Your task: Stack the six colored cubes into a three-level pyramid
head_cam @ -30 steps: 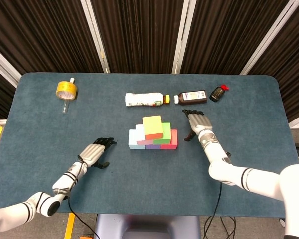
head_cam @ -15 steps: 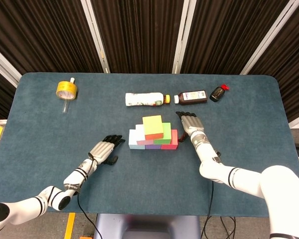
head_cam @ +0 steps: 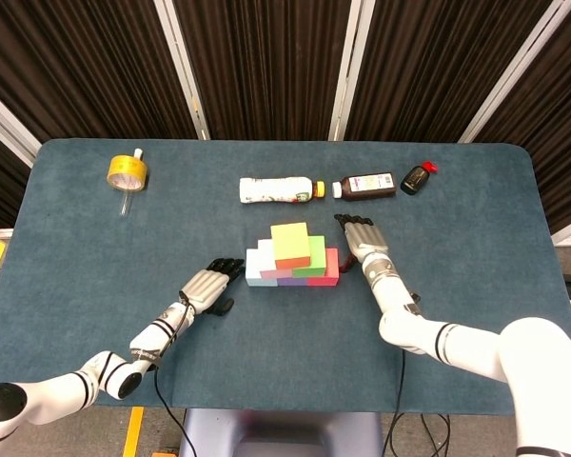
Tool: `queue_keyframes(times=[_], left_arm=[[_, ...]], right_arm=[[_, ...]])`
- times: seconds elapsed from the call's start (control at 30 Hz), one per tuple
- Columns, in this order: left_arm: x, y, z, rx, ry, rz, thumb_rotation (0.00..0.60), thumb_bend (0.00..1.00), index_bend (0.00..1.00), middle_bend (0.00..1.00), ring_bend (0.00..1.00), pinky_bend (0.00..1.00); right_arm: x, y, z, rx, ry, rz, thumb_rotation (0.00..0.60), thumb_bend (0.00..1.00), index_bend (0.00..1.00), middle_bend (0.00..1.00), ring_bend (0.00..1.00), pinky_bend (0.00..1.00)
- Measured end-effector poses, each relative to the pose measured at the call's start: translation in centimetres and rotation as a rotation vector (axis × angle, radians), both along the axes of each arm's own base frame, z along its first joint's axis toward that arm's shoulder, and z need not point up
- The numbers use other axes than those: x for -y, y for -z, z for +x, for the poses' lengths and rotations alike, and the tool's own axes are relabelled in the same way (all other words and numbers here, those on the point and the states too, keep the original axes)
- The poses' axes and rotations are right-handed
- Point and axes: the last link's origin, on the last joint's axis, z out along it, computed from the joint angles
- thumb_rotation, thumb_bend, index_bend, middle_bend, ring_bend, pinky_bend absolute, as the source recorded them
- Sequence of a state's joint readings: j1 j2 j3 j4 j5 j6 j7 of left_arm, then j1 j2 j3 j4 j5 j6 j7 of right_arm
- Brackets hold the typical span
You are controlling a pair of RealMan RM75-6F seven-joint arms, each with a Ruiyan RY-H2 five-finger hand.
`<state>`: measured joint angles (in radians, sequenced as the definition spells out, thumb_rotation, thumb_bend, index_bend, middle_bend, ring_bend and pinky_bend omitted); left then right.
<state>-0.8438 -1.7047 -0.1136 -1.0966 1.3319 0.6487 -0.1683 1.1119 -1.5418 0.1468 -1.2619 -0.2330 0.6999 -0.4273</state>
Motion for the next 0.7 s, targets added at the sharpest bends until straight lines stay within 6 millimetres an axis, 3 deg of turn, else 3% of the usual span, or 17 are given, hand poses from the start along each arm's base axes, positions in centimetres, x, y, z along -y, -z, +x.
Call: queue_keyframes(times=[0.23, 0.43, 0.57, 0.7], left_arm=[[0.6, -0.7, 0.3, -0.011, 0.029, -0.006, 0.600, 0.35, 0.09, 0.00, 0.00, 0.00], [0.6, -1.3, 0.6, -0.027, 0.037, -0.024, 0.598, 0.43, 0.08, 0.00, 0.00, 0.00], [0.2, -1.1, 0.8, -0.025, 0.023, -0.022, 0.542, 0.43, 0.08, 0.00, 0.00, 0.00], [-0.4, -1.1, 1.1, -0.026, 0.014, -0.018, 0.534, 0.43, 0.08, 0.00, 0.00, 0.00]], right_arm=[[-0.3, -0.2, 0.1, 0.008, 0.007, -0.001, 0.600, 0.21, 0.12, 0.16, 0.00, 0.10], [-0.5, -0.2, 0.1, 0.015, 0.014, 0.000, 0.600, 0.21, 0.12, 0.16, 0.00, 0.10], [-0.6, -0.2, 0.1, 0.020, 0.016, 0.002, 0.600, 0.21, 0.12, 0.16, 0.00, 0.10], [-0.8, -0.3, 0.1, 0.025, 0.020, 0.001, 0.600, 0.21, 0.12, 0.15, 0.00, 0.09]])
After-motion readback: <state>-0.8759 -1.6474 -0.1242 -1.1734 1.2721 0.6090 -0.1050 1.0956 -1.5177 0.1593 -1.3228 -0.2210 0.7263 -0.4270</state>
